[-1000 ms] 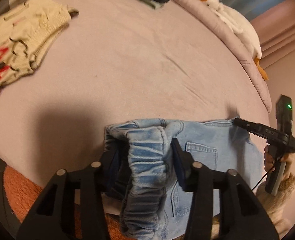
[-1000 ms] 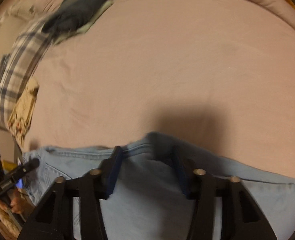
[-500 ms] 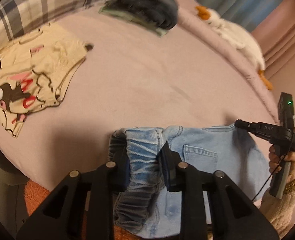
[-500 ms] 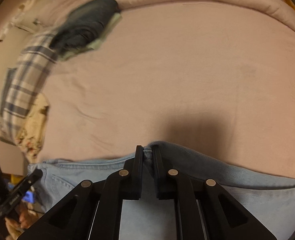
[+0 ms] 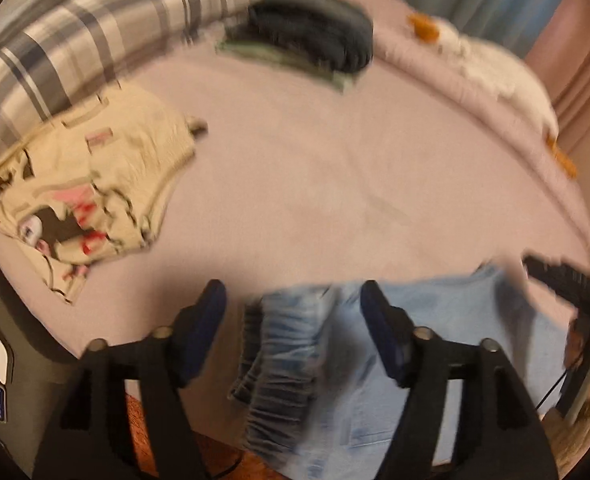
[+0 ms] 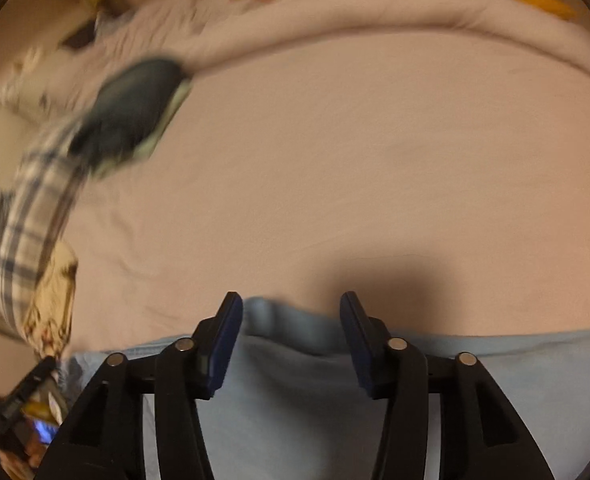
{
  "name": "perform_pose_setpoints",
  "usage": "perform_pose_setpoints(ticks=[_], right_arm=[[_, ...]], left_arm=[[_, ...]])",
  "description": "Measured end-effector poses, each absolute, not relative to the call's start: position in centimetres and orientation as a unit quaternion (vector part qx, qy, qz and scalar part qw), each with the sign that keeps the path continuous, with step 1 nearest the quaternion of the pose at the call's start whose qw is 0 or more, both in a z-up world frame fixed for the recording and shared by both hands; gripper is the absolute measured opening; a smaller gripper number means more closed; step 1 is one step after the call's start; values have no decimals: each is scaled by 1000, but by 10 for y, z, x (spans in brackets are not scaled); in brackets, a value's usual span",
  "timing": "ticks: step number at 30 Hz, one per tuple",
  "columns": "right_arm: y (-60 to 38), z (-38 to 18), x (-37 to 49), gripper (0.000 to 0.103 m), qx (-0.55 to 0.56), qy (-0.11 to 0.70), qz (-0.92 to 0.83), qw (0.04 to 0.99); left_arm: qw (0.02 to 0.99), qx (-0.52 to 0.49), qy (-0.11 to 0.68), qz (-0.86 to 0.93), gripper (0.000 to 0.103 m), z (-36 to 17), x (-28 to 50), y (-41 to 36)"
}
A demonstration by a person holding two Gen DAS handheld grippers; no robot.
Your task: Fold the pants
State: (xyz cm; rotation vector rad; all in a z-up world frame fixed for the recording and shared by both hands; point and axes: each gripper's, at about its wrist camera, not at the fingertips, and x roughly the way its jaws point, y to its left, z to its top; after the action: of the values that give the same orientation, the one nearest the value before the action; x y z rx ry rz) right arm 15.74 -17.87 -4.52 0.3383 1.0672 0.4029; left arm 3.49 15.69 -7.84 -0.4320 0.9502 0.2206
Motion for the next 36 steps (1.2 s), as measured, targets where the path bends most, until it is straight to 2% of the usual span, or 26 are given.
perform_pose_setpoints(ticks=[4,7,9,11,13,15,19,23,24,25,28,32,36], right_arm=[[-273,-48,139,51,207,490,97,841],[-351,-69,121,56,222,493,0,841],[-386,-83,111,57,243,501,-36,830],[-425,-98,99,58,261,507,-74,818],[-452,-108,92,65,269,508,-103,812],[-475,-117,87,68,280,506,-126,806],[-509,-131,90,68,304,493,-139,804],[-512,-140,106,68,319,487,-121,804],[-506,-142,111,63,319,489,-121,803],[-502,-143,112,47,317,489,-125,803],[-498,-141,118,19,310,489,-136,804],[-493,-115,104,13,314,451,-143,824],[-498,-116,107,8,303,444,-150,830]], left_arm=[[873,-223,433,39,71,-56,49,135],[865,-209,455,-33,70,-60,77,90],[855,-203,472,-69,61,-69,95,62],[837,-198,499,-107,47,-83,118,28],[822,-194,517,-136,38,-96,136,2],[810,-186,534,-152,34,-110,153,-23],[810,-146,553,-132,30,-133,181,-49],[808,-148,556,-124,26,-143,190,-51],[808,-151,557,-121,25,-143,191,-50],[807,-154,557,-119,25,-143,190,-49],[806,-156,559,-115,24,-144,191,-46],[807,-152,560,-112,24,-142,192,-56],[807,-154,560,-108,21,-143,197,-62]])
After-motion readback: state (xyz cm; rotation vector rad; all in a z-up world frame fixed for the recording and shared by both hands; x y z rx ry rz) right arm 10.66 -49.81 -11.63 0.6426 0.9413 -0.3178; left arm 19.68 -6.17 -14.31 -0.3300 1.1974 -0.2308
